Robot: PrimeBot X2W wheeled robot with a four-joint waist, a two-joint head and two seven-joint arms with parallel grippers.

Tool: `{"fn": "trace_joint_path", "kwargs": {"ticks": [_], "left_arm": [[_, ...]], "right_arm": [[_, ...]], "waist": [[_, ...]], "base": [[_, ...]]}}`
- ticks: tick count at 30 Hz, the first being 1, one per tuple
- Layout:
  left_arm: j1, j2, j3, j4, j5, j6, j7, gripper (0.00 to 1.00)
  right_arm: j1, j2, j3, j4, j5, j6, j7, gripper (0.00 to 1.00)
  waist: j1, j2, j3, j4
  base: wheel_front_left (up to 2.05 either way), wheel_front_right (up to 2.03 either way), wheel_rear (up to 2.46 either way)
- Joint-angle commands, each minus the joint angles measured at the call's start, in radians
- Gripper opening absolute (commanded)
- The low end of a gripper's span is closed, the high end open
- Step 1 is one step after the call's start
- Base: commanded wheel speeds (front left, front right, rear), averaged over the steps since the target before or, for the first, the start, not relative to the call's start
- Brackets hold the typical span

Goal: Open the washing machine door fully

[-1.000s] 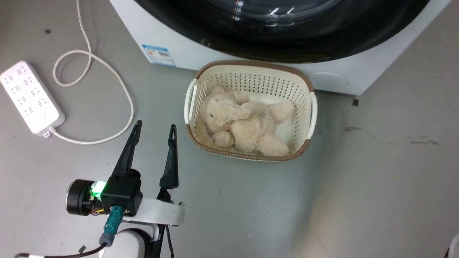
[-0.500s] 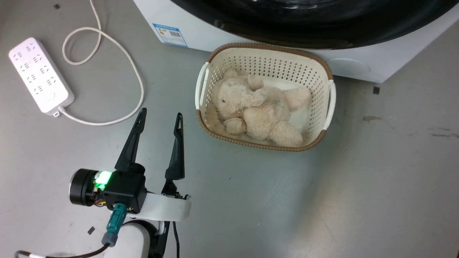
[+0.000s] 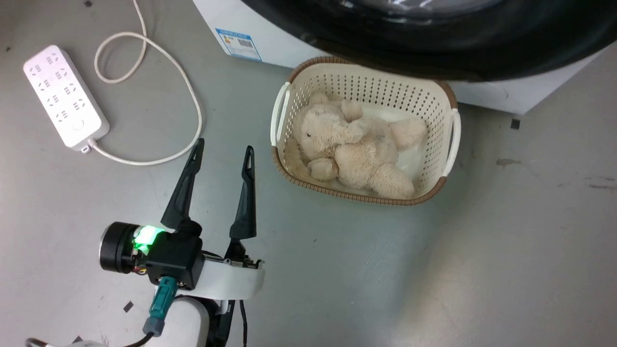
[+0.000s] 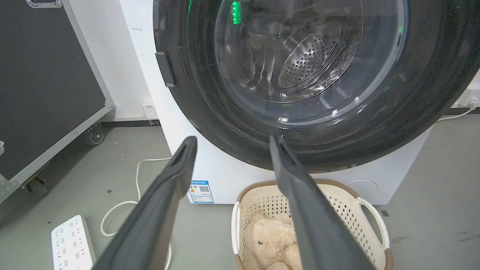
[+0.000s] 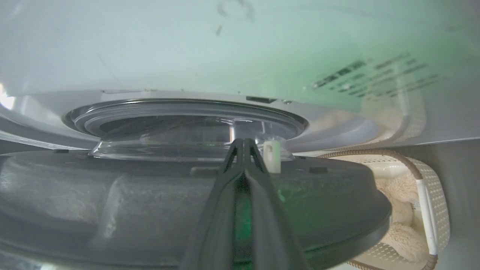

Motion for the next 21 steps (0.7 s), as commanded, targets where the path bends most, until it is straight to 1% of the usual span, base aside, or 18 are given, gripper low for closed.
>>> {"fn": "trace_joint_path", "kwargs": {"ticks": [1, 3, 5, 6, 9, 10, 11, 13, 14, 15, 17, 21], "left_arm": [[-0.016, -0.002, -0.005, 0.004, -0.007, 0.008, -0.010, 1.00], [-0.011, -0.003, -0.008, 0.009, -0.009, 0.008, -0.014, 1.00], [-0.006, -0.003, -0.009, 0.012, -0.010, 0.008, -0.014, 1.00], [0.006, -0.003, -0.008, 0.019, -0.011, 0.007, -0.014, 1.00], [0.030, -0.002, -0.004, 0.029, -0.012, 0.007, -0.014, 1.00], [0.030, -0.002, -0.004, 0.029, -0.012, 0.007, -0.014, 1.00], [0.048, 0.000, -0.002, 0.038, -0.013, 0.004, -0.014, 1.00], [0.057, 0.002, -0.002, 0.042, -0.013, 0.002, -0.014, 1.00], [0.090, 0.005, -0.007, 0.057, -0.012, -0.007, -0.014, 1.00], [0.090, 0.005, -0.007, 0.057, -0.012, -0.007, -0.014, 1.00], [0.107, 0.006, -0.011, 0.065, -0.013, -0.013, -0.014, 1.00], [0.133, 0.011, -0.016, 0.081, -0.014, -0.025, -0.014, 1.00]], "right_arm": [[0.017, 0.021, -0.021, 0.011, 0.010, 0.000, 0.039, 0.00], [0.039, 0.038, -0.045, 0.002, 0.013, 0.000, 0.079, 0.00], [0.060, 0.049, -0.050, -0.010, 0.009, 0.000, 0.091, 0.00], [0.105, 0.078, -0.060, -0.037, 0.001, 0.000, 0.116, 0.00], [0.174, 0.124, -0.069, -0.081, -0.009, 0.000, 0.158, 0.00], [0.174, 0.124, -0.069, -0.081, -0.009, 0.000, 0.158, 0.00], [0.223, 0.151, -0.070, -0.111, -0.006, 0.000, 0.192, 0.00], [0.247, 0.161, -0.070, -0.125, -0.002, 0.000, 0.210, 0.00], [0.349, 0.184, -0.053, -0.179, 0.022, 0.000, 0.277, 0.00], [0.349, 0.184, -0.053, -0.179, 0.022, 0.000, 0.277, 0.00], [0.394, 0.186, -0.027, -0.180, 0.060, 0.000, 0.305, 0.00], [0.471, 0.187, 0.082, -0.153, 0.170, 0.000, 0.312, 0.00]], "waist": [[0.0000, -0.0001, -0.015, -0.003], [0.0000, -0.0001, -0.032, -0.006], [0.0000, -0.0001, -0.045, -0.009], [0.0000, -0.0001, -0.073, -0.017], [0.0000, -0.0001, -0.115, -0.031], [0.0000, -0.0001, -0.115, -0.031], [0.0000, -0.0001, -0.147, -0.039], [0.0000, -0.0001, -0.163, -0.042], [0.0000, -0.0001, -0.222, -0.050], [0.0000, -0.0001, -0.222, -0.050], [0.0000, -0.0001, -0.247, -0.051], [0.0000, -0.0001, -0.286, -0.054]], "base": [[0.00, 0.00, 0.00], [0.00, 0.00, 0.00], [0.00, 0.00, 0.00], [0.00, 0.00, 0.00], [0.00, 0.00, 0.00], [0.00, 0.00, 0.00], [0.00, 0.00, 0.00], [0.00, 0.00, 0.00], [0.00, 0.00, 0.00], [0.00, 0.00, 0.00], [0.00, 0.00, 0.00], [0.00, 0.00, 0.00]]}}
